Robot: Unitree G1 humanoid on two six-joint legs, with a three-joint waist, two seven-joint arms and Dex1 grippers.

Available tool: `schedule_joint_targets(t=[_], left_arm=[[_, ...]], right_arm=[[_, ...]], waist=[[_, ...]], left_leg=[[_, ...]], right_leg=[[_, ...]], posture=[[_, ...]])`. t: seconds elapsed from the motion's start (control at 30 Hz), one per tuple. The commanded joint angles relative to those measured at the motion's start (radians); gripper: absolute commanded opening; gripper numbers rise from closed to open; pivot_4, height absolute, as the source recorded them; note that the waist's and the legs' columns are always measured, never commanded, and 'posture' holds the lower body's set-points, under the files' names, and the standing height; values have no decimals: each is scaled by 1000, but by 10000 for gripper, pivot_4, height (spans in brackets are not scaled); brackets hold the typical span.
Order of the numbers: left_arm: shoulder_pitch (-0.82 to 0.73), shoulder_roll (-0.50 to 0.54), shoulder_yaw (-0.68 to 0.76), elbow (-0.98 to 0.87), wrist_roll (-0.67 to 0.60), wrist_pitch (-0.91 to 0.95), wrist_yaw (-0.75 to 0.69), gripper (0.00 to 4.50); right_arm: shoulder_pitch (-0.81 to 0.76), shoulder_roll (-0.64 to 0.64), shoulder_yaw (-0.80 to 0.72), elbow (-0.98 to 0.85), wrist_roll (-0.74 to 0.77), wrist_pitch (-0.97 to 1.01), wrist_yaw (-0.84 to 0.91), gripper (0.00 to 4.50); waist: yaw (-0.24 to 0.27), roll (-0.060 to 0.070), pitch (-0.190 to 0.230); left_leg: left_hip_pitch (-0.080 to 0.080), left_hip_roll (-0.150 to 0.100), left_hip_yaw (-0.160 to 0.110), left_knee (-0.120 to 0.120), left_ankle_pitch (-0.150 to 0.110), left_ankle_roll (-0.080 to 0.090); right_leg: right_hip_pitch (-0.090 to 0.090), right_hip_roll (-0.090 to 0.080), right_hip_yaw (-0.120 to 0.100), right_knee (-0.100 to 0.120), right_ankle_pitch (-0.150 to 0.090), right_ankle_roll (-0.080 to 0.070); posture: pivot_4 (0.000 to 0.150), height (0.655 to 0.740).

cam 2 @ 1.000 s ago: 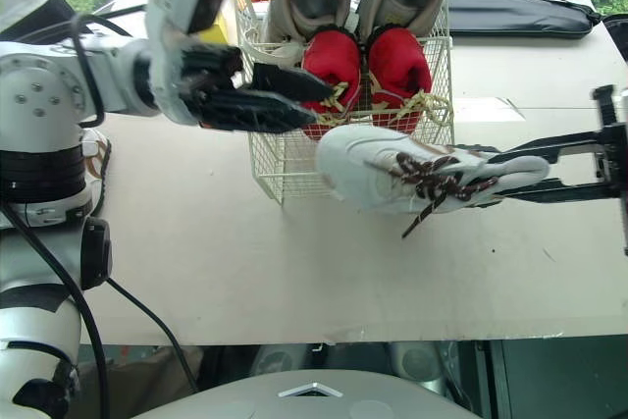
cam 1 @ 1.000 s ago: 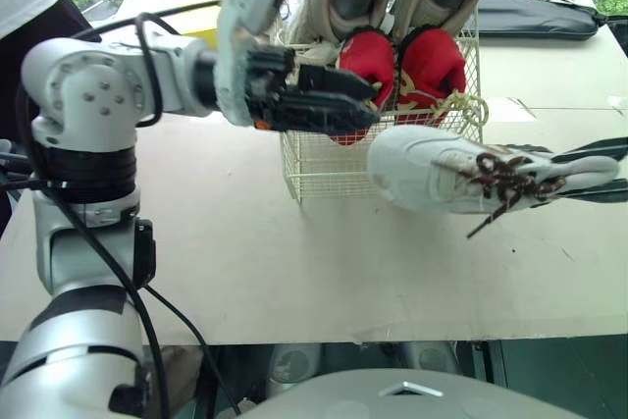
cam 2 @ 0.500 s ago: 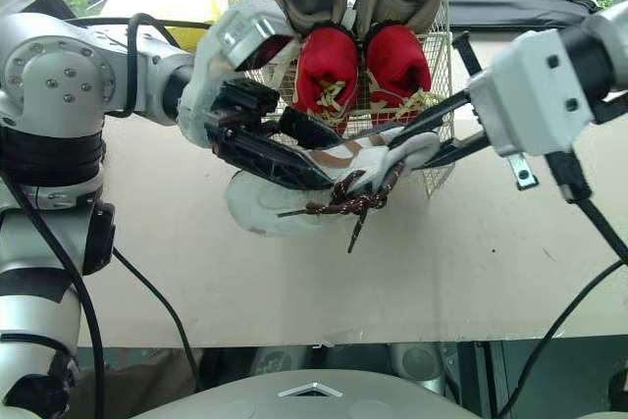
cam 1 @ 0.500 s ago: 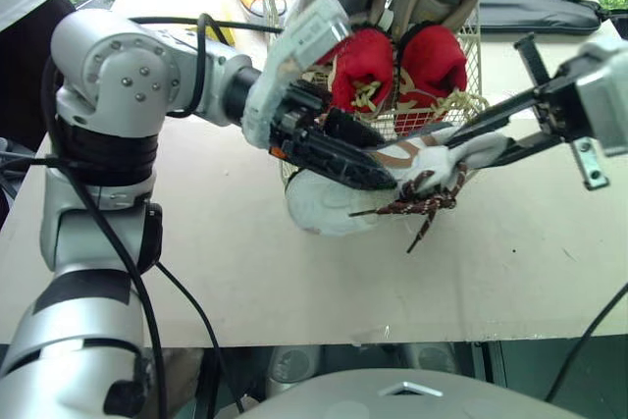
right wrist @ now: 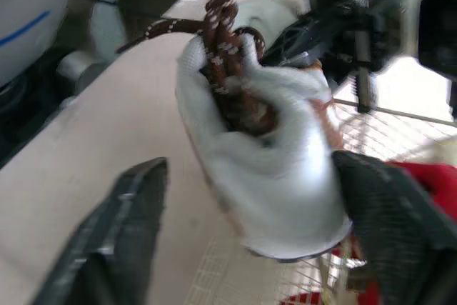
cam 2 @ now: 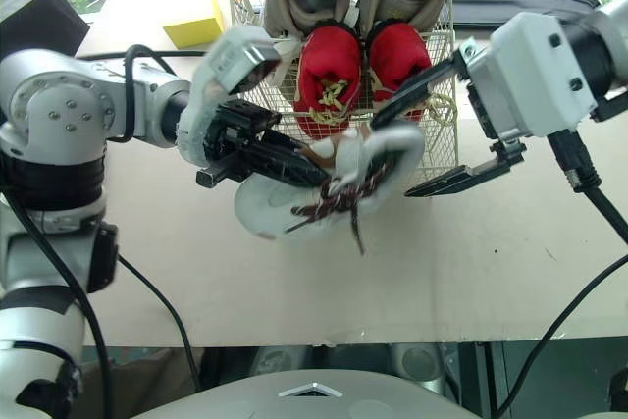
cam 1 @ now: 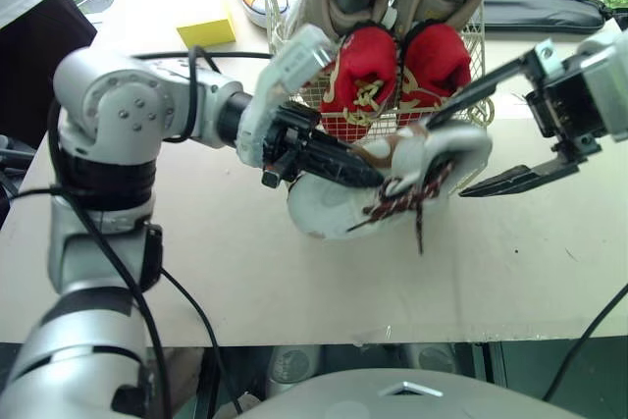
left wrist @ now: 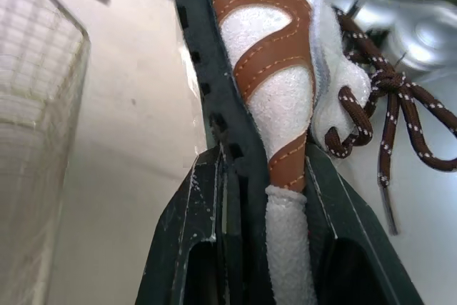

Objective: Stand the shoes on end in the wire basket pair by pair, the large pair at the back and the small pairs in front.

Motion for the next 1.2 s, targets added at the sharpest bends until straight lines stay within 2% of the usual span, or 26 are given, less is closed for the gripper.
schedule_joint_targets(t=[0.03,0.1,0.17,0.27,0.37,0.53,0.67,0.7,0.73,0.77,0.83,0.9,0.93,0.97,1.03,1.2], left_arm=[[36,-33,212,-43,-167,-62,110,6377],[52,-84,269,-59,-212,-115,218,6371],[69,-144,301,-108,-170,-219,304,6371],[97,-205,297,-171,-141,-312,373,6371],[119,-230,270,-196,-112,-375,396,6371],[146,-262,187,-224,-26,-472,387,6371],[173,-253,147,-232,12,-517,362,6371],[178,-248,138,-232,21,-526,352,6371],[181,-245,133,-231,27,-533,345,6371],[183,-245,129,-229,26,-536,343,6371],[186,-238,116,-225,38,-546,331,6371],[190,-235,108,-222,46,-554,322,6371],[192,-233,104,-223,50,-556,320,6371],[197,-233,101,-228,49,-557,320,6371],[202,-231,96,-232,50,-561,319,6371],[206,-225,110,-225,20,-551,332,6371]], right_arm=[[136,-65,-142,0,58,214,-134,41958],[223,-40,-226,-7,145,331,-230,41958],[281,30,-304,-40,297,457,-381,41958],[257,211,-325,-97,547,546,-746,41958],[233,311,-317,-131,688,566,-965,41958],[194,453,-271,-162,824,507,-1200,41958],[183,469,-267,-167,891,498,-1255,41958],[185,467,-266,-168,903,496,-1264,37004],[187,465,-265,-170,916,494,-1270,34378],[190,463,-263,-175,928,492,-1274,28593],[190,462,-260,-180,954,485,-1278,20382],[191,457,-258,-185,984,481,-1283,9510],[193,455,-257,-187,993,480,-1285,6960],[197,453,-255,-194,1003,479,-1285,2556],[203,450,-249,-201,1015,474,-1288,489],[215,444,-241,-209,1025,464,-1292,489]], waist=[[3,-2,0],[4,-1,-1],[6,-1,-1],[-4,-3,-2],[-3,-1,-1],[-2,-1,-1],[-1,-1,-1],[-1,-1,-1],[-1,-1,-1],[-2,-1,-1],[-2,-1,-1],[-3,-1,-1],[-3,-1,-1],[-3,-1,-1],[-3,-1,-1],[-3,-1,-1]], left_leg=[[0,0,0,1,0,0],[-2,0,-3,3,0,0],[-1,-1,-3,3,0,0],[1,-2,-3,7,0,0],[2,-4,-3,10,0,0],[2,-7,-3,12,-1,2],[1,-8,-3,12,-1,2],[1,-8,-4,12,-1,2],[1,-8,-4,12,-1,2],[1,-8,-4,12,-1,3],[1,-8,-4,12,-2,4],[1,-8,-4,12,-2,4],[1,-8,-4,12,-2,4],[1,-8,-4,12,-2,5],[1,-8,-4,12,-2,5],[1,-7,-5,12,-2,5]], right_leg=[[0,-1,0,1,0,0],[0,-2,-1,0,0,0],[1,-4,0,1,0,0],[4,-3,-1,5,0,0],[2,0,1,12,0,0],[2,4,1,13,0,0],[2,4,1,12,0,0],[2,4,1,12,0,0],[2,4,1,12,0,0],[2,4,0,12,0,0],[2,4,1,12,0,0],[2,4,0,12,0,0],[2,4,0,12,0,0],[2,5,0,12,0,0],[2,5,0,12,0,0],[2,5,0,12,0,0]], posture=[[1500,7400],[1500,7400],[1500,7400],[1500,7400],[1500,7400],[1500,7400],[1500,7400],[1500,7400],[1500,7400],[1500,7400],[1500,7400],[1500,7400],[1500,7400],[1500,7400],[1500,7400],[1500,7400]])
